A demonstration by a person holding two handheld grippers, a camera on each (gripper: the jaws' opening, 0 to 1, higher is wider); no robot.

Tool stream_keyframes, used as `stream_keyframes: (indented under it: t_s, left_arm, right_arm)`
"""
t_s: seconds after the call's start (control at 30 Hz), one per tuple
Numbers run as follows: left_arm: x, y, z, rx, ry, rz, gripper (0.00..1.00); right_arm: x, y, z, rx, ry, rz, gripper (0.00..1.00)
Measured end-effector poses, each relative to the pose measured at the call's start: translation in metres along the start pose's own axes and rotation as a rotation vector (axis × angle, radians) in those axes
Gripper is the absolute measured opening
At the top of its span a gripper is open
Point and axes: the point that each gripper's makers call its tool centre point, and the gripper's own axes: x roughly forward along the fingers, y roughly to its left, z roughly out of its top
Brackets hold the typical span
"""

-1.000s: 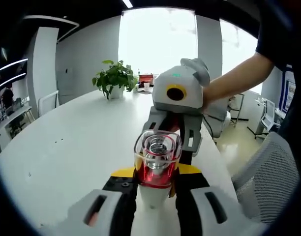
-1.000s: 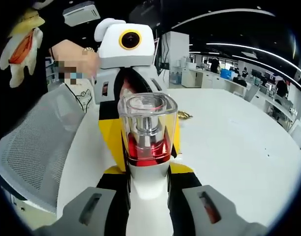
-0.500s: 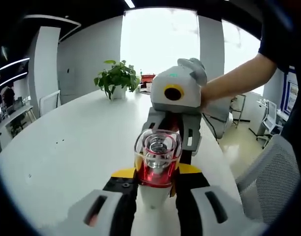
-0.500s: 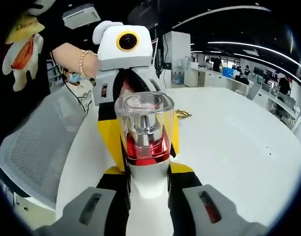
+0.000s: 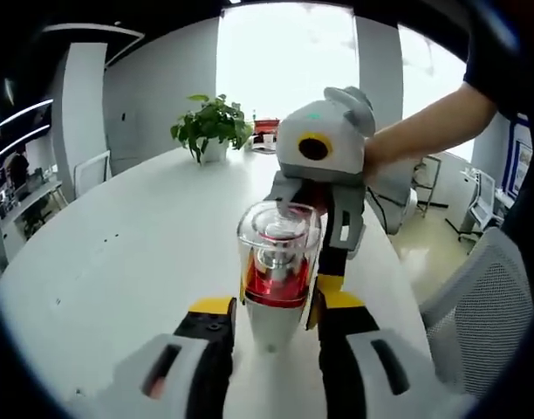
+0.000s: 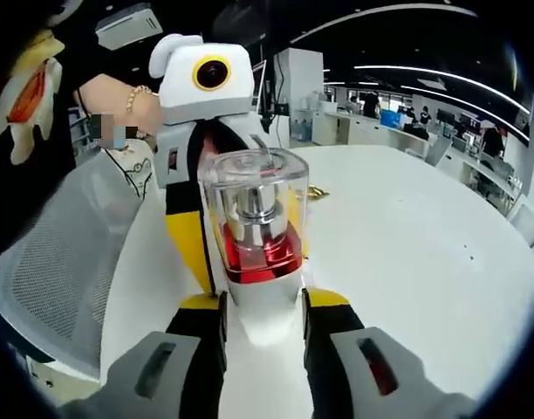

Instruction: Arrange the skincare products in the storage area until every visible bottle or jar stands upright without overlapping.

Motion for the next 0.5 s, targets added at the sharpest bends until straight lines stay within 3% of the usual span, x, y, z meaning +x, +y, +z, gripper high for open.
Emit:
stream_keyframes:
  t_s: [0.2,0.5]
  left_arm:
    - [-0.015,0.000,-0.007,-0.045,0.011,0.029,0.45]
    - [-0.046,0.000,-0.022,-0.173,0.013,0.102,0.61]
  right_arm:
    - [-0.003,0.001,0.005,0.022,-0.018,-0.041,0.40]
    - [-0.008,0.015,0.007,0.060,-0.027,-0.090,0.50]
